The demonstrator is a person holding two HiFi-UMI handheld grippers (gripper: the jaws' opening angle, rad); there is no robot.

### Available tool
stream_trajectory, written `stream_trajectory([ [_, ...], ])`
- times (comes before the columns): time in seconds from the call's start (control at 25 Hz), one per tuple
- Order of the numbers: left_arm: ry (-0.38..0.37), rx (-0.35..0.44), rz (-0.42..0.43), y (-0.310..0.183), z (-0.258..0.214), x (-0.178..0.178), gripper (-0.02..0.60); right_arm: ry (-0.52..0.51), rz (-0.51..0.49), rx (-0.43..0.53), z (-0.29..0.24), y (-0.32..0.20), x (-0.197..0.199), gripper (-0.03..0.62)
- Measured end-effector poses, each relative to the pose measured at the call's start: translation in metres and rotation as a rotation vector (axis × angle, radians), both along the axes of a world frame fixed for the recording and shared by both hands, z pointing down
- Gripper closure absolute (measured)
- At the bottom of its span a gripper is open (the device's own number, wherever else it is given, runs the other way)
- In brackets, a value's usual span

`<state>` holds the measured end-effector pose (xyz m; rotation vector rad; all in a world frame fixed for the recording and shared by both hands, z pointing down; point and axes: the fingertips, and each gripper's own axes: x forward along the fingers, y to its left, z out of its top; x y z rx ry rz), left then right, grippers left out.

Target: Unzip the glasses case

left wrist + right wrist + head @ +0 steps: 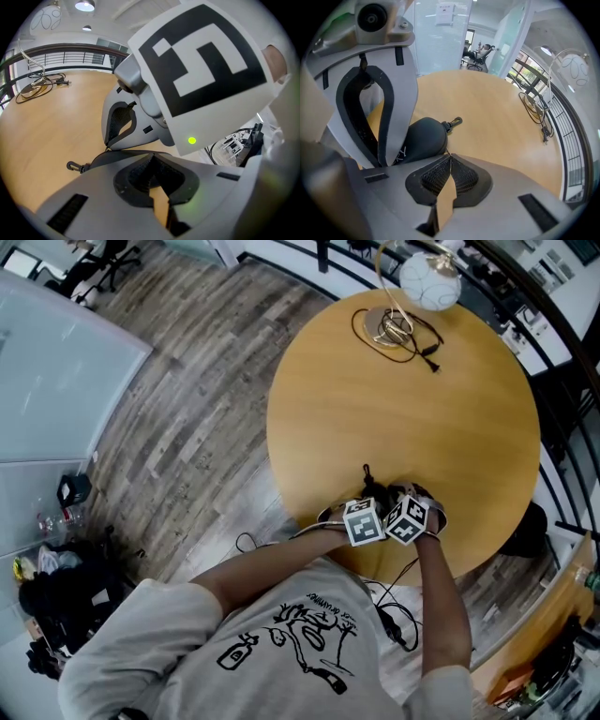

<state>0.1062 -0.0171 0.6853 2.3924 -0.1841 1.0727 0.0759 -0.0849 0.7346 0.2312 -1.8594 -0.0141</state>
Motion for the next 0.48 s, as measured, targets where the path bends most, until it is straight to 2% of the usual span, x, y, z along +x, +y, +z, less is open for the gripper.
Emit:
stream_trajectory([
  [0.48,0.031,0.013,-0.003,0.000,-0.001,-0.001,0.575,0.002,-0.089,-0.023,-0.002,-0.009,-0.015,0.571],
])
